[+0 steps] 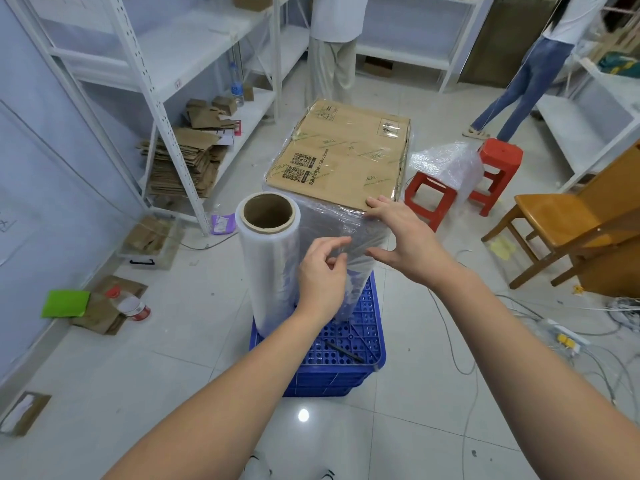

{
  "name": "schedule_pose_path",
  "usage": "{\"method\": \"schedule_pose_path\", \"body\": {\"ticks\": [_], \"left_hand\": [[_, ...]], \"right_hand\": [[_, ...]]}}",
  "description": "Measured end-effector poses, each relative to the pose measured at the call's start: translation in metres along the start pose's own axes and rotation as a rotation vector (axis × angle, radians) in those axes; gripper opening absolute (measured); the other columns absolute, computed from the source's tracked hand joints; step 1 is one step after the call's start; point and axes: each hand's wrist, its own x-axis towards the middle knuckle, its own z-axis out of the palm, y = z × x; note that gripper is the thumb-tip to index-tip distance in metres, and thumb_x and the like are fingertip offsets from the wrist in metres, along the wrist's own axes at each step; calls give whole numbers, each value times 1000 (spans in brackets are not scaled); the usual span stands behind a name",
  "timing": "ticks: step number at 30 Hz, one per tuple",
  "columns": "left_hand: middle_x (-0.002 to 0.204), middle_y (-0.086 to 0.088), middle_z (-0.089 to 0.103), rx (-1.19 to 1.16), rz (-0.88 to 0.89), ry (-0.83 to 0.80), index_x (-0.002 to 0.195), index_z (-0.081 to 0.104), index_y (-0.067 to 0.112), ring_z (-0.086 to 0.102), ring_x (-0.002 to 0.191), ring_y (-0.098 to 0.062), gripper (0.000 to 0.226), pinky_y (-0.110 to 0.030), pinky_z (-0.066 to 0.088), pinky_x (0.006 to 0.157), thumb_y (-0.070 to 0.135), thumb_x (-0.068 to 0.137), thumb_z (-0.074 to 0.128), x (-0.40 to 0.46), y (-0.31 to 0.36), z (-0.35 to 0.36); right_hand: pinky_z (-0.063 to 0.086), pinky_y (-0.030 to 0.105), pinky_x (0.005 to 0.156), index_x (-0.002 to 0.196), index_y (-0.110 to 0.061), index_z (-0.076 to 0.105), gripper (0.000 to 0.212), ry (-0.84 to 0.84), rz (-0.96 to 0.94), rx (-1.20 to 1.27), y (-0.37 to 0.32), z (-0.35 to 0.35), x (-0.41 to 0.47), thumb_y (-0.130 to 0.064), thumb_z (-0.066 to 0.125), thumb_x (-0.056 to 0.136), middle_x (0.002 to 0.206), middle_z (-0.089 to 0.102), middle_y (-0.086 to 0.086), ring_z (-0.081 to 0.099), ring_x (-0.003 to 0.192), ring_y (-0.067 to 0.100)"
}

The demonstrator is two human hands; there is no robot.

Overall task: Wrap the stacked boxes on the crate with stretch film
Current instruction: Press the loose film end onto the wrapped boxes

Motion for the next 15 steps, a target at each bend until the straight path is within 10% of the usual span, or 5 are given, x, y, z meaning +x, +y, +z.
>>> {"method": "schedule_pose_path", "body": {"ticks": [15], "left_hand": [[126,17,48,216,183,-37,138,60,23,60,97,-3,40,-27,55,85,7,102,57,-8,-8,-7]], "right_hand": [[29,42,116,132,-26,54,55,-23,42,-34,-9,-6,6,-52,66,85,151,43,-4,30,144,16]]}}
